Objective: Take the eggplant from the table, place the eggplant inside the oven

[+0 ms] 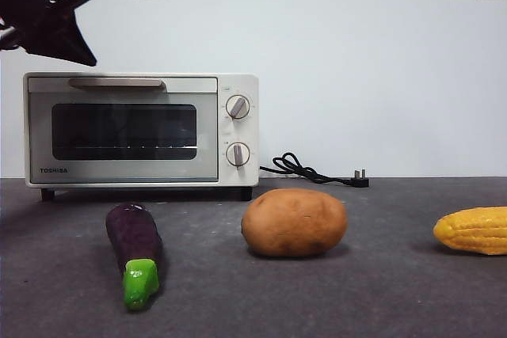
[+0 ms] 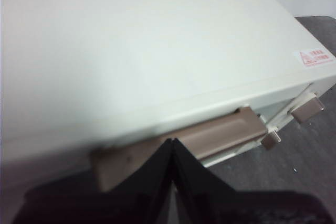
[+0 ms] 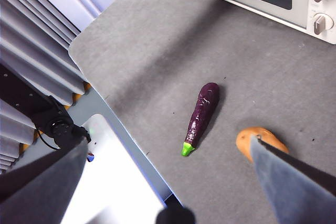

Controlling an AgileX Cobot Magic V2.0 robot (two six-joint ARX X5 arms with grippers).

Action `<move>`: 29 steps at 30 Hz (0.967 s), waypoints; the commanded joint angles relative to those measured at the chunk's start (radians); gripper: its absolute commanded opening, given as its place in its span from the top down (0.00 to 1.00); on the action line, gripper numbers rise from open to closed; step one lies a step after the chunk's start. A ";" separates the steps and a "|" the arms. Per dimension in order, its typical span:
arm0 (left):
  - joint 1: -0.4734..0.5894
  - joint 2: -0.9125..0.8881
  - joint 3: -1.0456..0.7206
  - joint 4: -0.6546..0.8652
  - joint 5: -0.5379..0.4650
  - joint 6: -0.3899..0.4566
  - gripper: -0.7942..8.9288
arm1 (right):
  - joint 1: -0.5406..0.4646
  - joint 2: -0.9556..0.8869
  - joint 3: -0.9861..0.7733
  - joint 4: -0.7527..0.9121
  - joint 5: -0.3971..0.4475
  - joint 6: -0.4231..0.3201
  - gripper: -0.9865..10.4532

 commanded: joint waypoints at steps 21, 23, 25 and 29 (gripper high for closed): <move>-0.075 0.080 0.002 -0.098 -0.047 -0.003 0.92 | 0.002 0.007 0.005 0.007 0.007 -0.019 0.36; -0.089 0.080 0.002 -0.132 -0.046 -0.002 0.92 | 0.002 0.007 0.005 0.011 0.007 -0.020 0.36; -0.107 0.080 0.002 -0.160 -0.044 -0.002 0.92 | 0.001 0.007 0.005 0.011 0.007 -0.019 0.36; -0.139 0.080 0.002 -0.205 -0.044 -0.002 0.92 | 0.001 0.007 0.005 0.010 0.010 -0.020 0.36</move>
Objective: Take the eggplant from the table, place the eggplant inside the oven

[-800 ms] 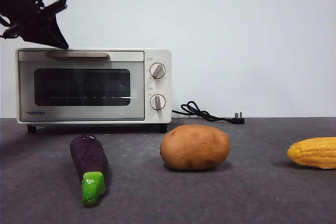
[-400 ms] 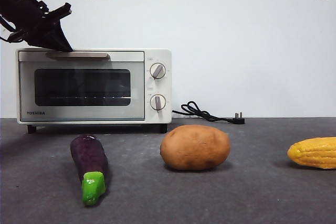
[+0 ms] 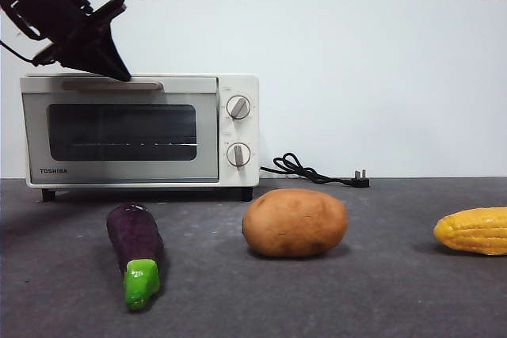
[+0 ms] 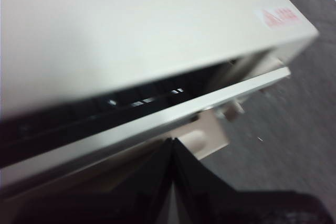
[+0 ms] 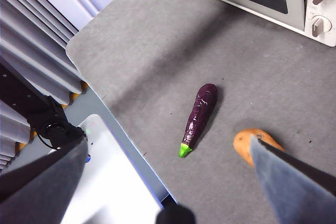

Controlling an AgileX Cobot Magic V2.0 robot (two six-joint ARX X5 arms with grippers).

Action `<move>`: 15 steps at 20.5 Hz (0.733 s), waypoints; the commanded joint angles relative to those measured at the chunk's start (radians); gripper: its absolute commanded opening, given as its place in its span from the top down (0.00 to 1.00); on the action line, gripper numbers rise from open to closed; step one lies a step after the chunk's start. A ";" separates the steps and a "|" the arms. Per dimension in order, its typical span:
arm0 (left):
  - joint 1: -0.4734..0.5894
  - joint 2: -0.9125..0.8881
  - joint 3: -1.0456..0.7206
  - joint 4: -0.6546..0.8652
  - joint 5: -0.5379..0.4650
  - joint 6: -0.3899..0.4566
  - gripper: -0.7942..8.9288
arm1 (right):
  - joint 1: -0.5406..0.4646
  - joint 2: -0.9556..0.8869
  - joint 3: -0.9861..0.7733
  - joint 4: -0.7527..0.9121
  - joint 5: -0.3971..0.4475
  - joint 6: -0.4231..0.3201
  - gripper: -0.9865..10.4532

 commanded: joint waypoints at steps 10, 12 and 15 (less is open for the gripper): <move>-0.099 0.039 -0.029 -0.220 -0.022 -0.003 0.92 | 0.001 0.003 0.005 0.006 0.043 -0.011 0.36; -0.113 0.039 -0.029 -0.255 -0.022 -0.003 0.92 | 0.001 0.003 0.005 0.006 0.045 -0.011 0.36; -0.142 0.039 -0.029 -0.317 -0.022 -0.003 0.92 | 0.001 0.003 0.005 0.006 0.045 -0.011 0.36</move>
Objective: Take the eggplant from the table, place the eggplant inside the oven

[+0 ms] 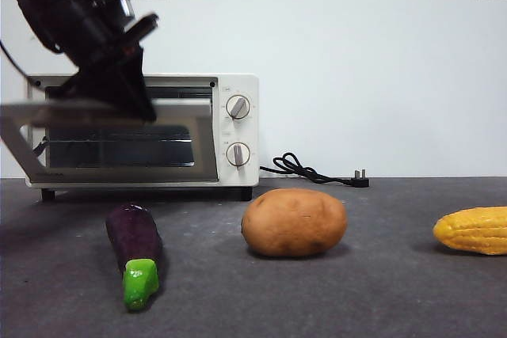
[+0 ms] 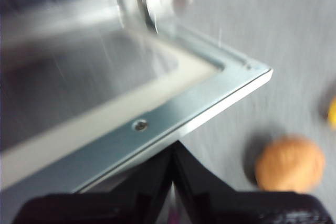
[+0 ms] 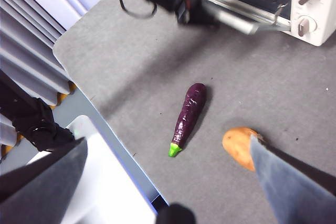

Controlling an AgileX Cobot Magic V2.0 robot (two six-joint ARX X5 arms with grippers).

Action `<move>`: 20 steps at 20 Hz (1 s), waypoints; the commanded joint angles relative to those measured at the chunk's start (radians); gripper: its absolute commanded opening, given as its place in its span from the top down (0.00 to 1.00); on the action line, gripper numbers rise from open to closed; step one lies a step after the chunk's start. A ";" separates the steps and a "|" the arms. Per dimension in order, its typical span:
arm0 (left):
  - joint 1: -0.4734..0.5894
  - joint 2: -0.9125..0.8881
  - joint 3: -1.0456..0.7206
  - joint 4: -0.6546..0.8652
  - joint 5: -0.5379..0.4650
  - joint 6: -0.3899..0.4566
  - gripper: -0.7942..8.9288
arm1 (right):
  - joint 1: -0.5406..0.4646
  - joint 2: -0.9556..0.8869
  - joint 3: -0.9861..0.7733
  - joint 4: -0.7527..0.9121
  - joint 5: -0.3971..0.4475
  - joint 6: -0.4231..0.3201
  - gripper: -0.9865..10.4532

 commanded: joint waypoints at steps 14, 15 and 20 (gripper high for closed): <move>-0.033 0.010 -0.009 -0.068 -0.006 -0.004 0.92 | 0.001 0.003 0.005 0.006 0.000 -0.008 0.36; -0.033 0.010 -0.009 -0.066 -0.006 -0.003 0.92 | 0.001 0.003 0.005 0.006 0.000 -0.008 0.36; -0.014 -0.031 -0.009 -0.061 -0.006 0.005 0.92 | 0.002 0.006 0.005 0.006 0.000 -0.007 0.36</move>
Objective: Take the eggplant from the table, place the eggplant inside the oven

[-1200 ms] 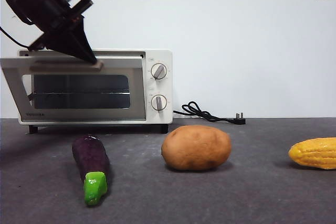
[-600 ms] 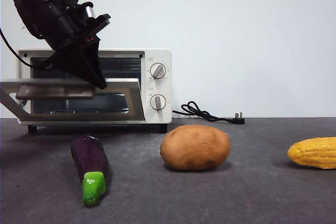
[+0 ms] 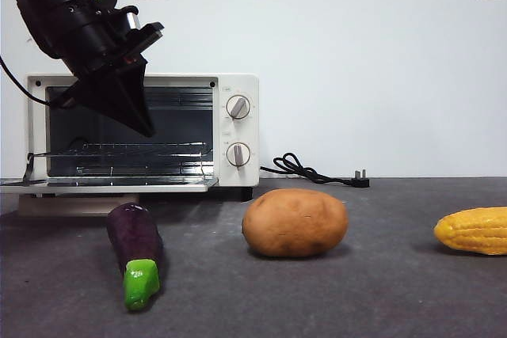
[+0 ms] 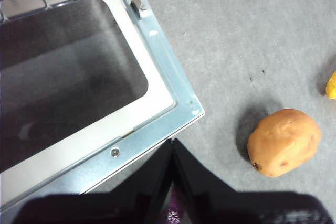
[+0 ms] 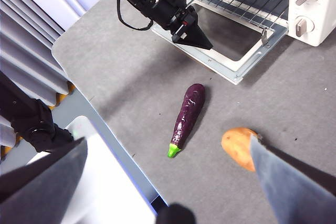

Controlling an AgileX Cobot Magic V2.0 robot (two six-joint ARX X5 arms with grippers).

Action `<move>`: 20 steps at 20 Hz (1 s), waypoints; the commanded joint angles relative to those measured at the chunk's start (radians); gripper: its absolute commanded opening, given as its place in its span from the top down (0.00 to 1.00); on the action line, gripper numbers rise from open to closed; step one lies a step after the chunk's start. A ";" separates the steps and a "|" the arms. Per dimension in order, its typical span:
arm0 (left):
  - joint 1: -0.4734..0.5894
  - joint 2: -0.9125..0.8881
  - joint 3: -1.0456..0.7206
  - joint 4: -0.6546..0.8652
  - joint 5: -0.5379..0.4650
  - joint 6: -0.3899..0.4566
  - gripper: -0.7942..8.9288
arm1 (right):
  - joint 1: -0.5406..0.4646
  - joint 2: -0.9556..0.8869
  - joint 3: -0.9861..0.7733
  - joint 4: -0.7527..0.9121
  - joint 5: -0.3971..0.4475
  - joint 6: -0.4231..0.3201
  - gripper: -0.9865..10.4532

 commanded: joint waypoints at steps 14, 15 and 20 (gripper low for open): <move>0.307 -0.612 -0.003 -0.217 -0.193 0.131 0.92 | 0.209 0.334 0.004 0.004 -0.001 -0.005 0.37; 0.335 -0.644 -0.003 -0.231 -0.193 0.131 0.92 | 0.230 0.371 0.004 0.009 -0.001 -0.005 0.37; 0.350 -0.760 -0.003 -0.266 -0.193 0.127 0.92 | 0.323 0.544 0.004 0.061 0.000 -0.004 0.37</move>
